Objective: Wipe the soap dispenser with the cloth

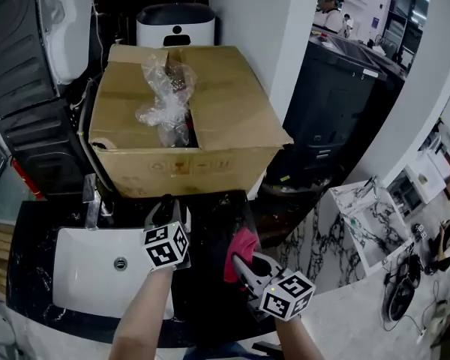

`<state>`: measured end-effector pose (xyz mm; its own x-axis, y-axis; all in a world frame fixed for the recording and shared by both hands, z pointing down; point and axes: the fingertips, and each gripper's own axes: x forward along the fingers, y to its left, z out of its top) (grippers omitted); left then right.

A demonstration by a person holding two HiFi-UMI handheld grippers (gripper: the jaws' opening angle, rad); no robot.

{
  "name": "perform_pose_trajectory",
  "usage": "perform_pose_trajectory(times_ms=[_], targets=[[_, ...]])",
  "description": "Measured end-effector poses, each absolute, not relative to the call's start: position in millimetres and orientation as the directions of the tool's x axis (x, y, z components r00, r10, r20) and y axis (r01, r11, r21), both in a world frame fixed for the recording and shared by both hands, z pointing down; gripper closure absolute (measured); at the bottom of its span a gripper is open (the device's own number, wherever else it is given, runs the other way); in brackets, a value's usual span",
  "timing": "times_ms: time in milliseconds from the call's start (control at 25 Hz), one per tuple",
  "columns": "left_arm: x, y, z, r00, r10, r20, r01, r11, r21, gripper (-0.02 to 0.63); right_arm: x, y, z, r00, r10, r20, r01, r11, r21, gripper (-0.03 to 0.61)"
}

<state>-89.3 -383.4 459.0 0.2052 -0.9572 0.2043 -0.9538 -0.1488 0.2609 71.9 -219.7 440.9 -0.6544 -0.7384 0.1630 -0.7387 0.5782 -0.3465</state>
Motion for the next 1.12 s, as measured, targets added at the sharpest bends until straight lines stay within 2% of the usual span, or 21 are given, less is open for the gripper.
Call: perform_pose_trajectory(times_ms=[200,400,640,680,720,800,920,1120], targets=[[-79.3,-421.1,470.7,0.161,-0.962,0.222,-0.977,-0.124,0.171,0.505,69.7,-229.0,457.8,-0.684,-0.698,0.213,-0.722,0.605,-0.336,0.526],[-68.7,-431.8,472.3,0.160,-0.958,0.237,-0.986,-0.146,0.075,0.503,68.1,-236.9,460.7,-0.696,-0.687,0.211,-0.709,0.608,-0.357,0.526],[-63.0,-430.7,475.2,0.163,-0.960,0.227,-0.986,-0.150,0.072,0.495,72.2,-238.6,460.5,-0.675,-0.708,0.209,-0.724,0.579,-0.376,0.526],[-62.6,-429.2,474.1,0.173,-0.959,0.227,-0.984,-0.161,0.071,0.442,72.9,-237.2,460.0,-0.672,-0.710,0.209,-0.726,0.575,-0.379,0.526],[-62.5,-426.9,472.0,0.183,-0.957,0.225,-0.983,-0.171,0.072,0.361,73.8,-235.5,459.2,-0.669,-0.713,0.211,-0.728,0.571,-0.379,0.526],[-63.2,-419.6,464.4,0.202,-0.956,0.213,-0.979,-0.193,0.064,0.298,75.7,-232.1,456.5,-0.664,-0.717,0.214,-0.733,0.566,-0.377,0.526],[-64.7,-398.8,453.6,0.243,-0.949,0.203,-0.970,-0.243,0.025,0.246,75.7,-227.7,448.4,-0.657,-0.727,0.200,-0.735,0.558,-0.384,0.526],[-81.7,-347.4,444.6,0.302,-0.932,0.199,-0.953,-0.294,0.068,0.235,53.8,-210.8,429.9,-0.667,-0.727,0.163,-0.732,0.599,-0.324,0.526]])
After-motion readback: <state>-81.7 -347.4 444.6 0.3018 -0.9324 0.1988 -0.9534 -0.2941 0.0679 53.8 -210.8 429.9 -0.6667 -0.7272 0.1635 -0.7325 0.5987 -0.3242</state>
